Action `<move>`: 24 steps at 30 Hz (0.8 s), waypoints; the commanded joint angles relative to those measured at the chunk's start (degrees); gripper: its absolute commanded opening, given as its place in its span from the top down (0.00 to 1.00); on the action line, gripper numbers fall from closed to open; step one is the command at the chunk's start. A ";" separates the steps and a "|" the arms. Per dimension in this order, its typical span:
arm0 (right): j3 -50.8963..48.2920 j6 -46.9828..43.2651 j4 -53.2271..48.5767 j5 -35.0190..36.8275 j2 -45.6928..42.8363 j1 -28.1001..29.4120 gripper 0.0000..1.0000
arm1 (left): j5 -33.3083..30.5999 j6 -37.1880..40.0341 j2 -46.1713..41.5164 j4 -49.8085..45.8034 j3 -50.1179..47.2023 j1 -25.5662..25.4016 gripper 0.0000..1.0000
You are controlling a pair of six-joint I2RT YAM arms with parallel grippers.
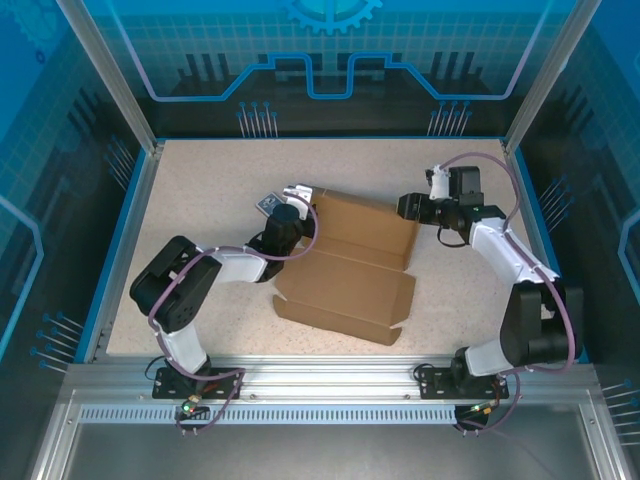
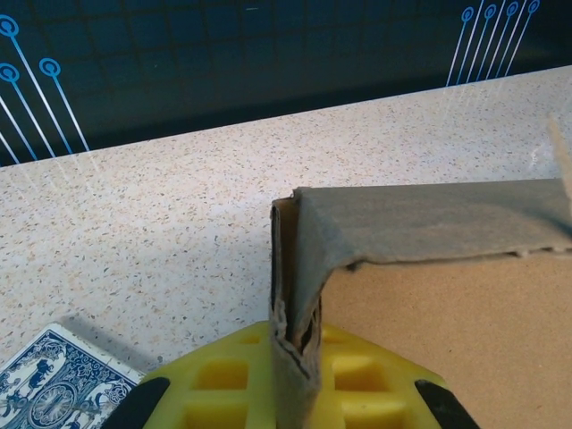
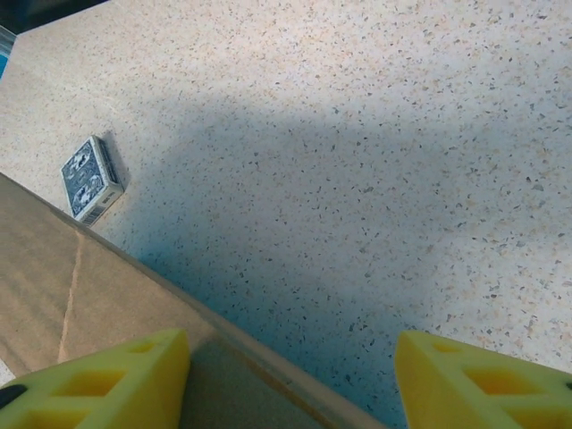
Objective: Fold the paper box
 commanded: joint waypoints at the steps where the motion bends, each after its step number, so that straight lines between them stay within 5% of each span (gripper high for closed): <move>1: -4.23 -2.65 -1.48 2.46 -1.29 0.52 0.40 | -0.91 -0.01 1.08 4.77 -1.07 -0.09 0.89; 14: -4.57 -4.03 0.46 3.99 -4.38 2.80 0.41 | -0.74 0.27 0.49 6.11 -2.03 -0.09 0.80; 24: 1.27 -4.46 -1.96 5.88 -5.79 3.34 0.33 | -1.42 1.53 -0.56 6.10 -1.70 -0.01 0.98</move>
